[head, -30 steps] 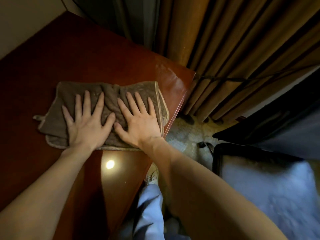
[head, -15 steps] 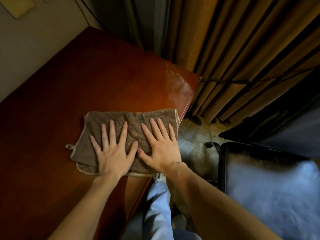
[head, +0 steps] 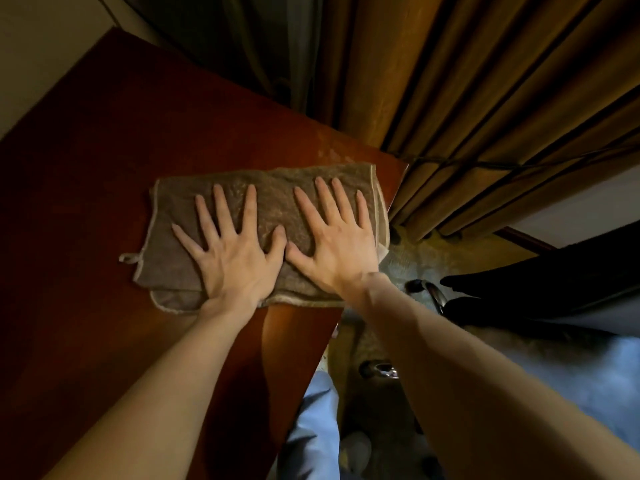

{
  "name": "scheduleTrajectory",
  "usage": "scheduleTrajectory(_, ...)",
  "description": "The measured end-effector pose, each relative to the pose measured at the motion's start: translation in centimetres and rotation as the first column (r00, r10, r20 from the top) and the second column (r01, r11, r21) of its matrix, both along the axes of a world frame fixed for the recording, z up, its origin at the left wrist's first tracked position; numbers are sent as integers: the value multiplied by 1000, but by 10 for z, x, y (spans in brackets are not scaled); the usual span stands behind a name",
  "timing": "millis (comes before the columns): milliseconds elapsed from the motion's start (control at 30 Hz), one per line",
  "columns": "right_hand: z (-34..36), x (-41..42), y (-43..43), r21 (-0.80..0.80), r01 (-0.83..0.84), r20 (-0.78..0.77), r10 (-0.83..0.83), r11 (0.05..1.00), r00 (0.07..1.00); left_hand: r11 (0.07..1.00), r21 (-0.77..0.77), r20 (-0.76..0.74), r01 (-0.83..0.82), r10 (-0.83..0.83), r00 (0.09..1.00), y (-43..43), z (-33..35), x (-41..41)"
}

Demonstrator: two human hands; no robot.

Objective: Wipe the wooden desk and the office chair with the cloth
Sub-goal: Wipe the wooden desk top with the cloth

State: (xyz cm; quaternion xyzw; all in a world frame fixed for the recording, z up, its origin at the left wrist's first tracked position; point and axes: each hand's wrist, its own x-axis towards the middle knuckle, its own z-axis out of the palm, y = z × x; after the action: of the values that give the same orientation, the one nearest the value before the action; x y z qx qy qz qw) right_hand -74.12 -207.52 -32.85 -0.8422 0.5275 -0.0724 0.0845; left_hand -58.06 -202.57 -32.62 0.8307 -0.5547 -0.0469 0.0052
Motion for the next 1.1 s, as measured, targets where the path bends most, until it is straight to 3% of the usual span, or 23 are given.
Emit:
scheduleTrajectory(533,0,26,-146,-25,88,50,-87,996,995,999,-34,9,8,-8,1000,-161,-1,18)
scheduleTrajectory(667,-1,29,-166,28,87,40,-88,996,995,1000,-10,27,28,-27,999,-181,-1,22)
scheduleTrajectory(867,0,23,-146,-33,122,4,-122,992,993,999,-1,27,41,-41,999,-181,2,20)
scheduleTrajectory(1100,0,14,-63,-39,208,37,-206,977,978,984,4,12,181,-181,983,-120,3,14)
